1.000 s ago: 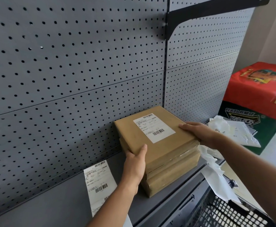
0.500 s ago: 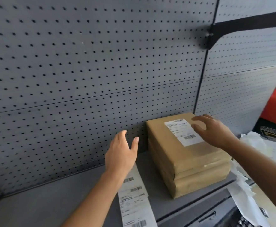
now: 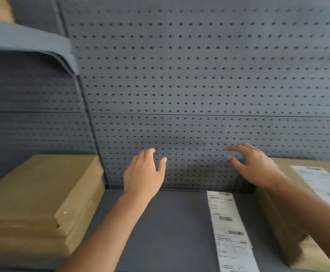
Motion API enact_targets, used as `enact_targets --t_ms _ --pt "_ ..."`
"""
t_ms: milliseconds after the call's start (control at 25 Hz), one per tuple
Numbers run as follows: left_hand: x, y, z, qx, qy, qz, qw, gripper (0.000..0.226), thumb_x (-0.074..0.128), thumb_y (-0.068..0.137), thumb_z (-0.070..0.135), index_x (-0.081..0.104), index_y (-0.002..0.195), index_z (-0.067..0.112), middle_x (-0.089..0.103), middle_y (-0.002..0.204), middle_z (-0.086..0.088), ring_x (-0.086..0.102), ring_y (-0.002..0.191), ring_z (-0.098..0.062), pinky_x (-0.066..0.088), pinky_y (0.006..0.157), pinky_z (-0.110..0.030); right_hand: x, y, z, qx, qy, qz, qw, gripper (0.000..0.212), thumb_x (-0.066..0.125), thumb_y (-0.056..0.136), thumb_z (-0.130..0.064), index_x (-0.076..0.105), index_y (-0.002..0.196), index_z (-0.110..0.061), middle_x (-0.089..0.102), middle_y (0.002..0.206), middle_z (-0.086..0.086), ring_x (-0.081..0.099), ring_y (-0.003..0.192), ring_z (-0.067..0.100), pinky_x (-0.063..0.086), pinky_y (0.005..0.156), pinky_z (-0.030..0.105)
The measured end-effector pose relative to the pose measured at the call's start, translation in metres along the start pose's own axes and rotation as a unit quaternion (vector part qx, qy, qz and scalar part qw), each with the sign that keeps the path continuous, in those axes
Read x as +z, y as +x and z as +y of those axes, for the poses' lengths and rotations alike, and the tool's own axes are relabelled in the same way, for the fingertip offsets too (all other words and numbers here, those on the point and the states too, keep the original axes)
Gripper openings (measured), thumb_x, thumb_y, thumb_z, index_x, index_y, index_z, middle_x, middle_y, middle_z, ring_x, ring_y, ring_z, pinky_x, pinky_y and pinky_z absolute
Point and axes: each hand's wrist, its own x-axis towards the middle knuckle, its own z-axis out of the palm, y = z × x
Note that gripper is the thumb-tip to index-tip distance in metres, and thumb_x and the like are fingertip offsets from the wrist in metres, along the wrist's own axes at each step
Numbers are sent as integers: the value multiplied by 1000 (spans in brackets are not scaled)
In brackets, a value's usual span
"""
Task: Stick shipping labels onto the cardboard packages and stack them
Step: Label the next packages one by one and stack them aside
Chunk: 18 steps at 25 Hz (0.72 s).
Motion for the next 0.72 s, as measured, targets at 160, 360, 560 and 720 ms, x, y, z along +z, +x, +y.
enact_targets --t_ms 160,360,560,720 --pt "-43 -5 -74 -61 25 37 997 54 39 104 53 47 147 20 56 147 5 52 134 -17 46 96 -35 43 21 -82 -61 20 -38 997 39 50 98 -47 56 134 -33 52 142 -9 64 97 14 50 87 38" --pt "-96 -20 -169 -144 78 54 985 53 35 105 54 47 145 22 61 139 -1 61 123 -24 48 87 -40 100 27 -189 -138 51 -91 985 41 48 99 -50 53 136 -33 51 142 -10 62 81 6 54 81 38" --pt "-128 -33 -262 -213 120 60 968 54 34 104 55 50 144 21 65 130 -5 65 111 -26 51 75 -37 152 21 -275 -191 93 -131 968 41 47 100 -49 52 138 -33 50 142 -12 63 100 9 51 86 33" --pt "-144 -41 -317 -232 106 82 963 52 40 104 50 55 141 16 63 137 -7 62 120 -28 52 94 -43 186 11 -324 -198 146 -161 956 43 46 101 -46 51 141 -28 48 143 -12 57 115 11 48 94 32"
